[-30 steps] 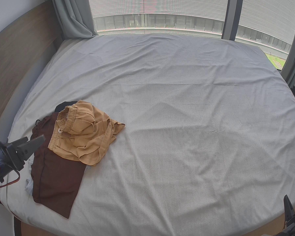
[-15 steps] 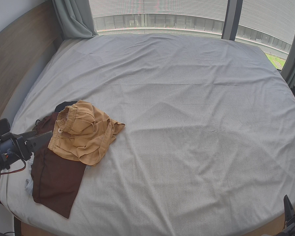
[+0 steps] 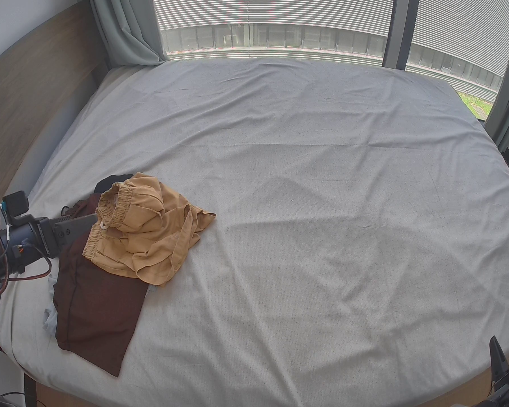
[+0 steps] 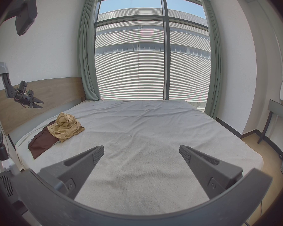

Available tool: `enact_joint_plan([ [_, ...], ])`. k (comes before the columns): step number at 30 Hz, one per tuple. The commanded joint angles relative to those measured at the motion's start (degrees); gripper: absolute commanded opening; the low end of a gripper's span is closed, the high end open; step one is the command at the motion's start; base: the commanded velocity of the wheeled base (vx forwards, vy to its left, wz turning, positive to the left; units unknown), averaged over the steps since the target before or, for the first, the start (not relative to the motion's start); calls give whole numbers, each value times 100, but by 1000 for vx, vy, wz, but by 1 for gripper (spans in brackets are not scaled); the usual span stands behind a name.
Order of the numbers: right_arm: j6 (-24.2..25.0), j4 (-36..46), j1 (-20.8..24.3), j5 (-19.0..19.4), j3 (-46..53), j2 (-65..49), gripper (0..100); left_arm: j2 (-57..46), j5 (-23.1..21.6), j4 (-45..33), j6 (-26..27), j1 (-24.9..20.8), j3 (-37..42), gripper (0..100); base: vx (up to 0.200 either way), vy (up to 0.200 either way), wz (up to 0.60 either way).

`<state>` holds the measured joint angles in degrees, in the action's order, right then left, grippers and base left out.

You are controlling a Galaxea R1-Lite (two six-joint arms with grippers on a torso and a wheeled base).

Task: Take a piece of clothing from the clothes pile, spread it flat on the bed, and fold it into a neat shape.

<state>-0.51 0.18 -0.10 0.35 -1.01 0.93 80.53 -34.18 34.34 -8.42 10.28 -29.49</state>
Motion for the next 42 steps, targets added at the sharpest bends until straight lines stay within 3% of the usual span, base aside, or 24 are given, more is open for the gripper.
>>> enact_joint_plan([
  [1,-2,-1,10,0,84,-93,100,358,-1,11,7,1,-136,100,0,0,0],
  [42,-2,-1,19,9,84,-93,100,2819,-45,213,16,-272,-2158,100,0,0,0],
])
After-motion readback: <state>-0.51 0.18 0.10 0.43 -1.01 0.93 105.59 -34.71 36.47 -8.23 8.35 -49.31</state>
